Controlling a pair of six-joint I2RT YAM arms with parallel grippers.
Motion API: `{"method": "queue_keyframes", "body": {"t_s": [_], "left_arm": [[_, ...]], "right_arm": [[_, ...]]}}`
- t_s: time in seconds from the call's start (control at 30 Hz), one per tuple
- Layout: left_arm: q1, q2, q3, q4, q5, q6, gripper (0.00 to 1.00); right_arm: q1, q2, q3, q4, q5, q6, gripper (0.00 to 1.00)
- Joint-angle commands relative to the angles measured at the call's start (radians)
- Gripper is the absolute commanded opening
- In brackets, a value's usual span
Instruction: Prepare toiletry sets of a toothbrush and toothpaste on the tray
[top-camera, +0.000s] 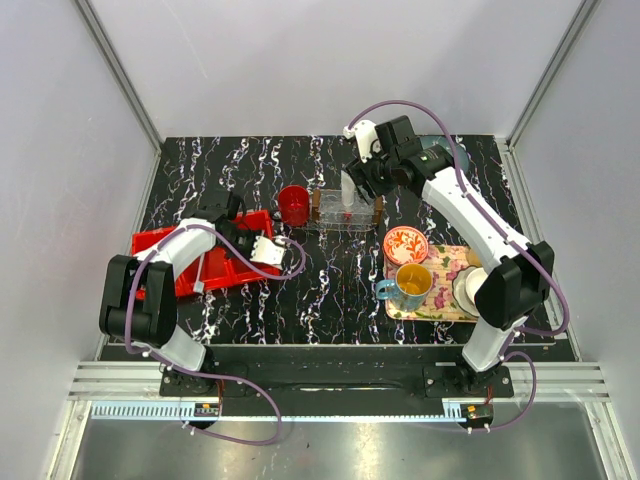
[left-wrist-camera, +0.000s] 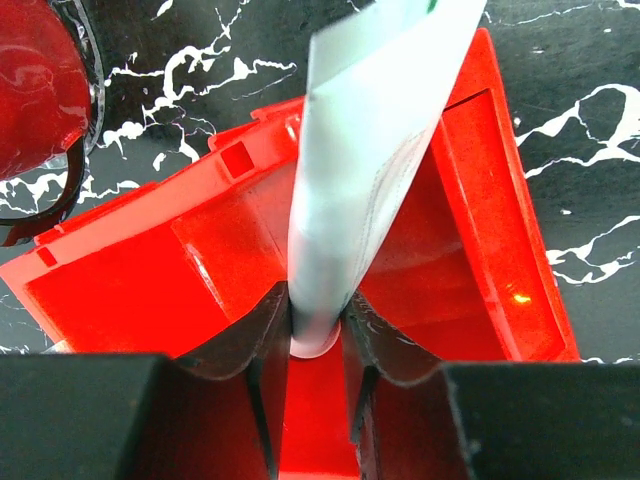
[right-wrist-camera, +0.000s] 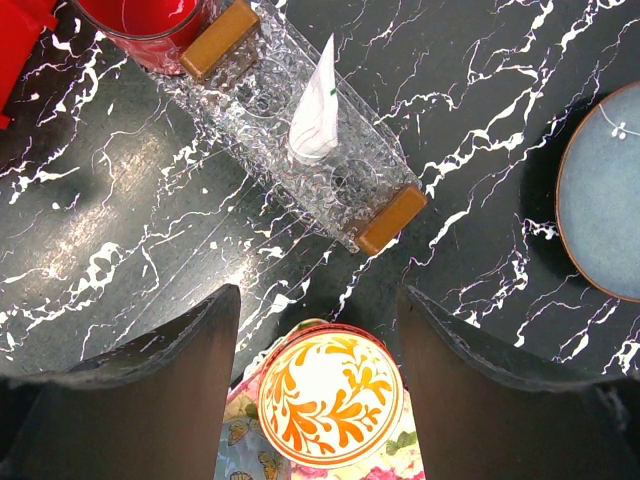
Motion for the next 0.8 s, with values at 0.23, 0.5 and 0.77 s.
{"method": "queue_keyframes", "body": {"t_s": [0.23, 0.5, 0.77], "left_arm": [[0.031, -0.060, 0.055, -0.012, 0.101, 0.011, 0.04], [0.054, -0.103, 0.101, -0.073, 0.162, -0.067, 0.00], [0.055, -0.190, 0.168, -0.083, 0.274, -0.363, 0.00]], "right_arm": [[0.005, -0.052, 0.012, 0.022, 0.007, 0.012, 0.69], [0.005, -0.058, 0.073, -0.015, -0.057, 0.032, 0.69], [0.005, -0.095, 0.126, -0.019, -0.255, 0.081, 0.69]]}}
